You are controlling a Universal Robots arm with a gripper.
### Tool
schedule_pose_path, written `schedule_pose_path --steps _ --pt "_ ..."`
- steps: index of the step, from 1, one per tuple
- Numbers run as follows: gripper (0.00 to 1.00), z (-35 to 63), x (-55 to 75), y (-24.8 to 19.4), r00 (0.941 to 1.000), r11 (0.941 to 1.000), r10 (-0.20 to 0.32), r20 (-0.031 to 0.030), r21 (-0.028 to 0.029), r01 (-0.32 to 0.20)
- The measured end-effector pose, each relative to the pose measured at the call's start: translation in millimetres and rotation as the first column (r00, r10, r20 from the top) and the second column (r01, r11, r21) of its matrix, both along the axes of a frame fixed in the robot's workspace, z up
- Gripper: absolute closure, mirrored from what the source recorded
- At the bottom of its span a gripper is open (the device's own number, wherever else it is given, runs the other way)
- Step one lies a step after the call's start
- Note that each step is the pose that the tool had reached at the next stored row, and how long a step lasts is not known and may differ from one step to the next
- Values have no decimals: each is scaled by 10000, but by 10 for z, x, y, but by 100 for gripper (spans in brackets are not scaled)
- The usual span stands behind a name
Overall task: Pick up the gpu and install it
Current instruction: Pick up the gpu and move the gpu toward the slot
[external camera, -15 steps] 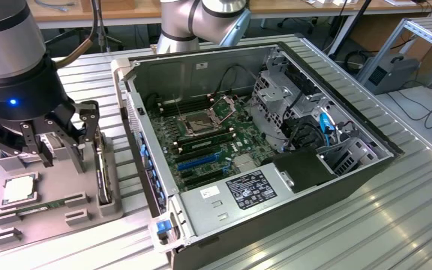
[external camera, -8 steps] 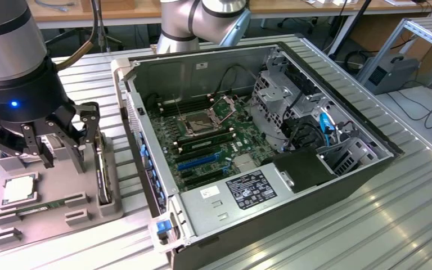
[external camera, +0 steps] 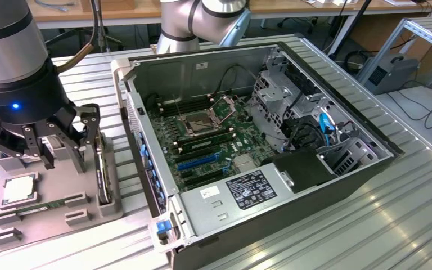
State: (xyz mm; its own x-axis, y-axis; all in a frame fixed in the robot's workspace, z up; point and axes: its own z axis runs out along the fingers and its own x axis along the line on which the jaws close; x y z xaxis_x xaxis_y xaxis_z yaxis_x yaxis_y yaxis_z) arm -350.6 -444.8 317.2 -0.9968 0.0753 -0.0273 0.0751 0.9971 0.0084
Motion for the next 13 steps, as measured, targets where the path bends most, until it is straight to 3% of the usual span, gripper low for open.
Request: schedule_pose_path --steps 13 --pt "52 -190 0 0 10000 10000 0 0 0 0"
